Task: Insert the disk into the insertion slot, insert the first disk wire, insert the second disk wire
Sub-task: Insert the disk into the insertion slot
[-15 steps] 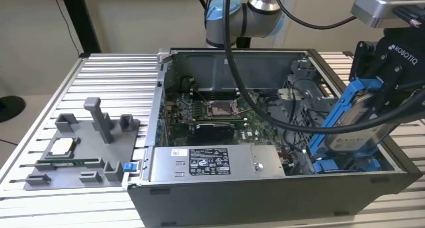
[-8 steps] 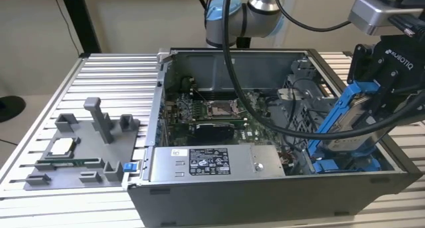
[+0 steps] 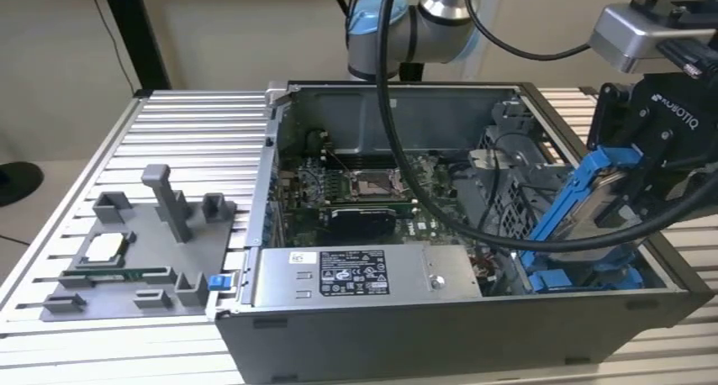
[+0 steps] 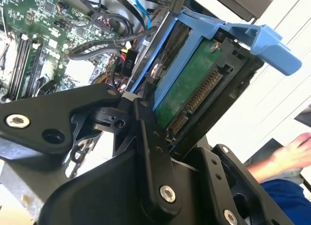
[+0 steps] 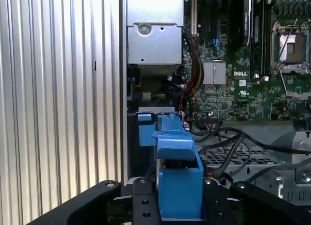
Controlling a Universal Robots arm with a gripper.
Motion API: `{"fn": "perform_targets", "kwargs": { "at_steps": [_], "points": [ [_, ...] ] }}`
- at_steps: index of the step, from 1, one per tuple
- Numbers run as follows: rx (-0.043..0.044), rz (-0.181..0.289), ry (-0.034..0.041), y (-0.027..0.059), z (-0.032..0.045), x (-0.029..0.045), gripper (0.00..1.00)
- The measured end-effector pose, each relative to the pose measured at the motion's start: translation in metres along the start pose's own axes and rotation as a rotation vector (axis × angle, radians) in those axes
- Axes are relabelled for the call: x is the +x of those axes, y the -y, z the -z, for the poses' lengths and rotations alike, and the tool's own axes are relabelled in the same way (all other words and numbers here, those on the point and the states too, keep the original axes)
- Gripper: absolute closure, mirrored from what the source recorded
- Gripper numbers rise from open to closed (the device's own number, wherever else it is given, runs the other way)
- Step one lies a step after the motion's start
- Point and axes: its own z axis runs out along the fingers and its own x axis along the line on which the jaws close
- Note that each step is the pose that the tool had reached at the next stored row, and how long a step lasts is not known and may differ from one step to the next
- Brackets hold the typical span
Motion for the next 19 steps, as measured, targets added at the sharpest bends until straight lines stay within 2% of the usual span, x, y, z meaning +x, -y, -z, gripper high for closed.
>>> {"fn": "perform_targets", "kwargs": {
  "at_steps": [5,14,19],
  "points": [
    [0.0014,0.000,0.0059,0.0002,-0.0084,0.0009,1.00],
    [0.0014,0.000,0.0080,0.0006,-0.0247,0.0016,1.00],
    [0.0014,0.000,0.0078,0.0007,-0.0260,0.0017,1.00]
  ]
}}
